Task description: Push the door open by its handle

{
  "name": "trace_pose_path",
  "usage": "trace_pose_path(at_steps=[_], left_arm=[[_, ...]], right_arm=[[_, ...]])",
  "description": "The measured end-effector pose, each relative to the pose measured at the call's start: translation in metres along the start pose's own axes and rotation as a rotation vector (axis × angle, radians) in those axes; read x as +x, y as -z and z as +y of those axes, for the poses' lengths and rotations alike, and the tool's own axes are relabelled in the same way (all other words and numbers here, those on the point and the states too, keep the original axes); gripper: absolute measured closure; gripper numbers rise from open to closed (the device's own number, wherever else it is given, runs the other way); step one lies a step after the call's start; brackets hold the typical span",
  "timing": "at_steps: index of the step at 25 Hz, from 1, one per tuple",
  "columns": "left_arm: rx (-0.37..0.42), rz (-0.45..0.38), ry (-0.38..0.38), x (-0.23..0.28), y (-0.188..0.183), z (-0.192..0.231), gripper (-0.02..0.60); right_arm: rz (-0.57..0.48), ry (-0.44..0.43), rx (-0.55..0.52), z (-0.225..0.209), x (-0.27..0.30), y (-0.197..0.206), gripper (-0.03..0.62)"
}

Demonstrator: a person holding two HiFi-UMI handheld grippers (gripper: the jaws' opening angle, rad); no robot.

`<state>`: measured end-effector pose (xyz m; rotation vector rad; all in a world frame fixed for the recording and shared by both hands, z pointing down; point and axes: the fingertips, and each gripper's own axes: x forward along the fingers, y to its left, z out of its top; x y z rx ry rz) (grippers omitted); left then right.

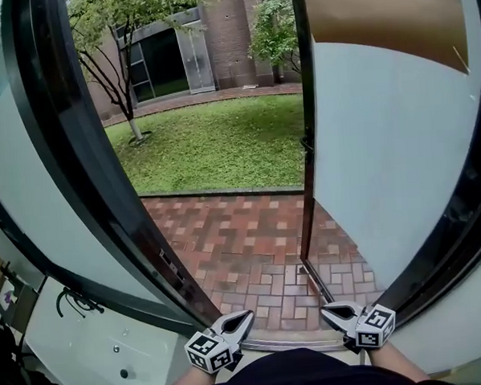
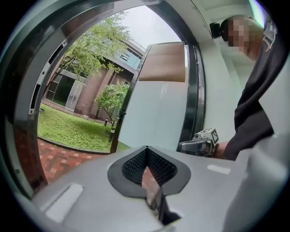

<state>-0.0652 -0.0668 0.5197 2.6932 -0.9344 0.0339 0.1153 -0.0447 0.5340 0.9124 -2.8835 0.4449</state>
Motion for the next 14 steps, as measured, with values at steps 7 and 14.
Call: trace_pose_path(at_steps=[7, 14], left_arm=[[0.01, -0.016, 0.02, -0.013, -0.006, 0.001, 0.581], [-0.001, -0.02, 0.002, -0.03, 0.001, 0.005, 0.581]], right_arm=[[0.003, 0.025, -0.034, 0.012, -0.002, -0.009, 0.594], [0.016, 0.016, -0.034, 0.02, 0.0, -0.002, 0.594]])
